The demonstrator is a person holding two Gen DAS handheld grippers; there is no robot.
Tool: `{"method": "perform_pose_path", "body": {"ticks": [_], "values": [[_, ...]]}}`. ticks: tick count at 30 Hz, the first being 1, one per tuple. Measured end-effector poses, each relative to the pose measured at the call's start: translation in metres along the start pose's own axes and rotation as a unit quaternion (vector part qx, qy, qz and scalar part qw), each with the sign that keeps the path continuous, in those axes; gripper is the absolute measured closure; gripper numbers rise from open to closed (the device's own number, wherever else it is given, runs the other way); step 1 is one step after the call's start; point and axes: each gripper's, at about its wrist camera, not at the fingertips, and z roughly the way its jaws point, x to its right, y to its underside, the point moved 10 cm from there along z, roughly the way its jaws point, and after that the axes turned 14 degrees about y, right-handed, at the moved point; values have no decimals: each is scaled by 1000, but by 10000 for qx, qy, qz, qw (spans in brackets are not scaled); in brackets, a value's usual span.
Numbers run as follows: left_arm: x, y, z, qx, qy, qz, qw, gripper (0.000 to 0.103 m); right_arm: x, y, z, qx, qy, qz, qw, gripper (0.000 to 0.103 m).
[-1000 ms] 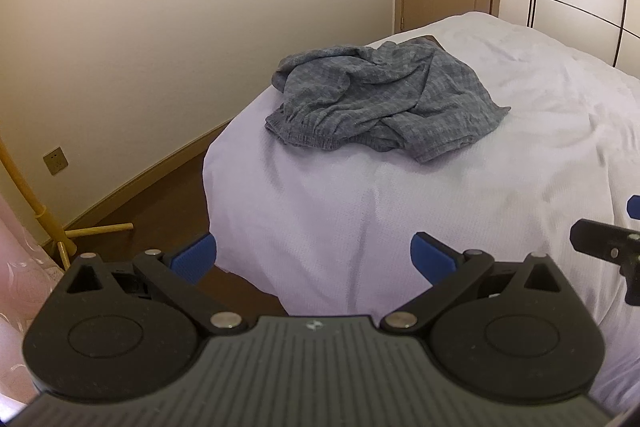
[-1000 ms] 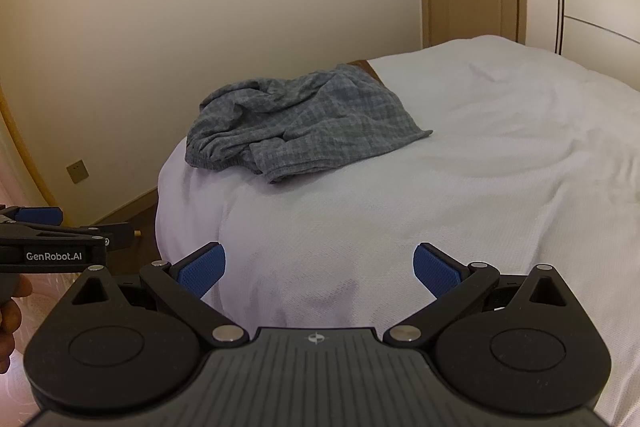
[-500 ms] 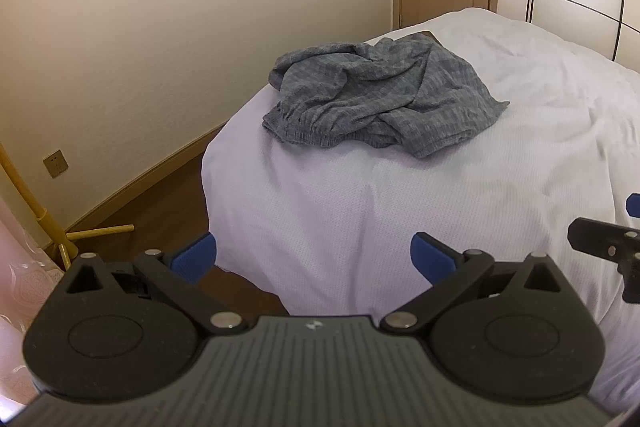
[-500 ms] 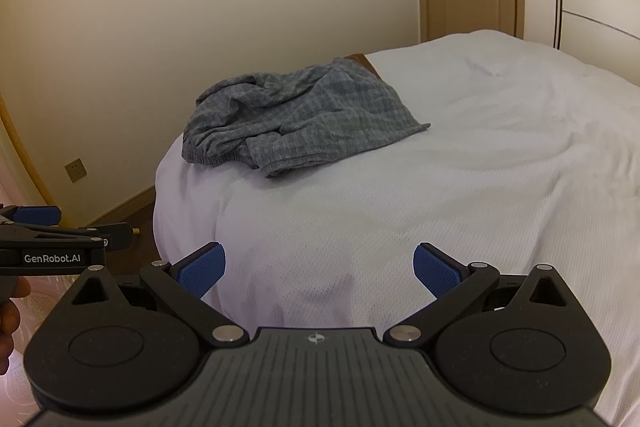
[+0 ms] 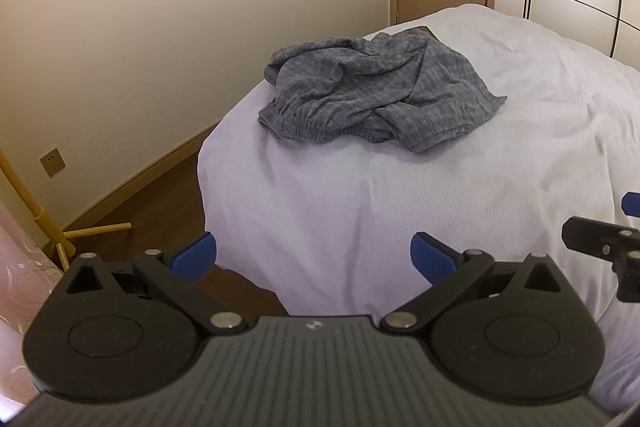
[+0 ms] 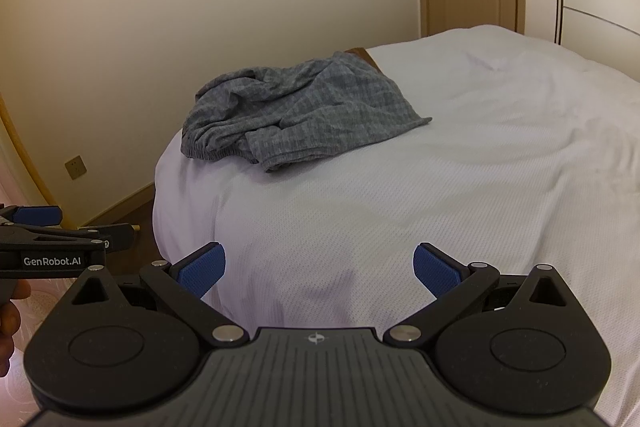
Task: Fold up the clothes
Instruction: 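Approach the crumpled grey checked shorts on the bed with both tools open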
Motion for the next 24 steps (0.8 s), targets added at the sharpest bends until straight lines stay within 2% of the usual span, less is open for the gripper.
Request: {"method": "perform_pose_path", "body": {"ticks": [24], "values": [[4,1,3,-19,41,76,10000,1,0,4,5,-70,7,-32,10000,0]]}}
